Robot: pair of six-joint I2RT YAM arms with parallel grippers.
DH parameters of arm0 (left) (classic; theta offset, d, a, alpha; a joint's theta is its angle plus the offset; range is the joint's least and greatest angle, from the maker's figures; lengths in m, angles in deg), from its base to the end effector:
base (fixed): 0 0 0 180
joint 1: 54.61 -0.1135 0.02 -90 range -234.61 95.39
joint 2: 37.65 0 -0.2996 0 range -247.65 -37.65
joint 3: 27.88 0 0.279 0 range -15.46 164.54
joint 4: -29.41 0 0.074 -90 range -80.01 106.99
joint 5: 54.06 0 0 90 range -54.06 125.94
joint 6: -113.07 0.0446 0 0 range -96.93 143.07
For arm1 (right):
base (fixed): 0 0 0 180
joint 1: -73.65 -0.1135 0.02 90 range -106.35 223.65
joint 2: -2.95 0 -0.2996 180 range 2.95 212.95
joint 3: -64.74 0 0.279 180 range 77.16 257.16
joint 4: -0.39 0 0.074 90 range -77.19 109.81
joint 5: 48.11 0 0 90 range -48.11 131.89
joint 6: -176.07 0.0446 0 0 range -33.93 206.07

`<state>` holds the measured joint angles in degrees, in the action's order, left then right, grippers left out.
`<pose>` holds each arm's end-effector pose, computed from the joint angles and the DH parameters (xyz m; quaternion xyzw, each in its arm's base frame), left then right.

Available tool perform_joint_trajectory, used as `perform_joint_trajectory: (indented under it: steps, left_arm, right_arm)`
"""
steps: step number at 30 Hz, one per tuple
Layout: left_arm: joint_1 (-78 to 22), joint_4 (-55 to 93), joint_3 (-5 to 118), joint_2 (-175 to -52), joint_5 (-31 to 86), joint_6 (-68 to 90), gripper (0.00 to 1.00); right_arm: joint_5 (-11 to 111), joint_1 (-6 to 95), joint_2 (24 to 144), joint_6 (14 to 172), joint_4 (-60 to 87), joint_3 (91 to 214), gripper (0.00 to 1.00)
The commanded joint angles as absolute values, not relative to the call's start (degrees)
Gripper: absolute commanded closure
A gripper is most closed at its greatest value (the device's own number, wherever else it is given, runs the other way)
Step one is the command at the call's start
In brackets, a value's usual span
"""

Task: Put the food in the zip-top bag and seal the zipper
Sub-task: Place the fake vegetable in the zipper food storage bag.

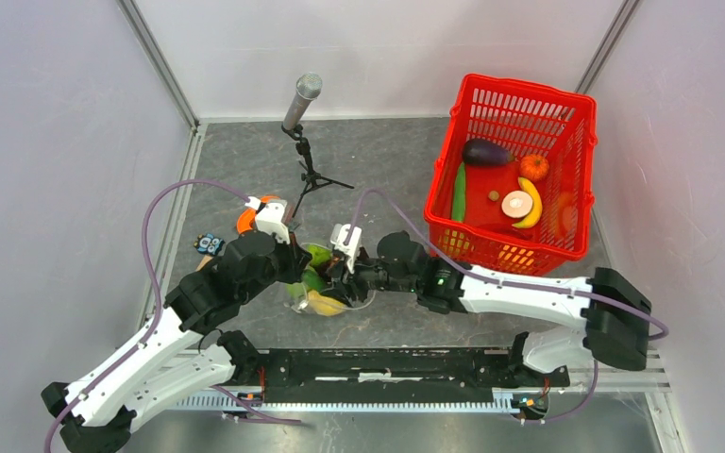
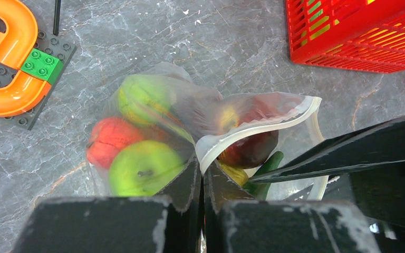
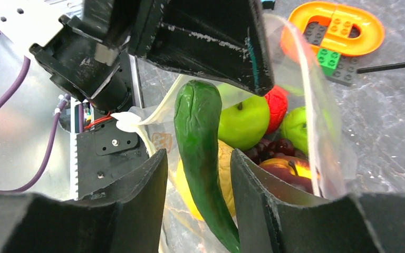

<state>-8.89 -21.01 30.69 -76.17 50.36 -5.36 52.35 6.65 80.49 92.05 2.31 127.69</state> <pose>0.1118 -0.0988 0.3365 0.0677 0.8604 -0.2105 0.4592 0.1248 0.3146 0.3023 -0.4521 0.6598 0.4130 0.4355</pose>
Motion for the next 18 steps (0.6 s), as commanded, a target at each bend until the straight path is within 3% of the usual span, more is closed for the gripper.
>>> perform_joint_trajectory:
  steps: [1, 2, 3, 5, 6, 11, 18]
  left_arm:
    - [-8.82, -17.28, 31.62, -75.54, 49.26, -6.90, 0.96]
    - [-8.82, -17.33, 31.64, -75.57, 49.07, -6.89, 0.96]
    - [-8.82, -17.44, 31.82, -75.61, 48.89, -6.85, 0.96]
    - [-8.82, -17.81, 32.06, -75.35, 49.12, -6.84, 0.96]
    - [-8.82, -17.97, 32.16, -75.15, 49.30, -6.64, 0.96]
    - [-8.82, -18.95, 32.61, -74.54, 50.78, -6.24, 0.96]
    - [-8.77, -17.99, 32.87, -75.20, 50.04, -6.19, 0.96]
  right_arm:
    - [55.84, 6.68, 85.35, 94.38, -5.38, 128.19, 0.46]
    - [55.70, 6.68, 86.46, 94.24, -6.02, 128.50, 0.42]
    - [54.32, 6.68, 87.40, 93.88, -6.26, 128.88, 0.45]
    - [51.55, 6.68, 89.10, 93.21, -5.25, 129.76, 0.69]
    - [51.06, 6.68, 89.58, 93.06, -4.15, 130.29, 0.75]
    - [53.03, 6.68, 91.08, 91.95, 2.29, 132.27, 0.93]
    - [44.12, 6.68, 96.39, 95.50, 9.66, 138.69, 0.77]
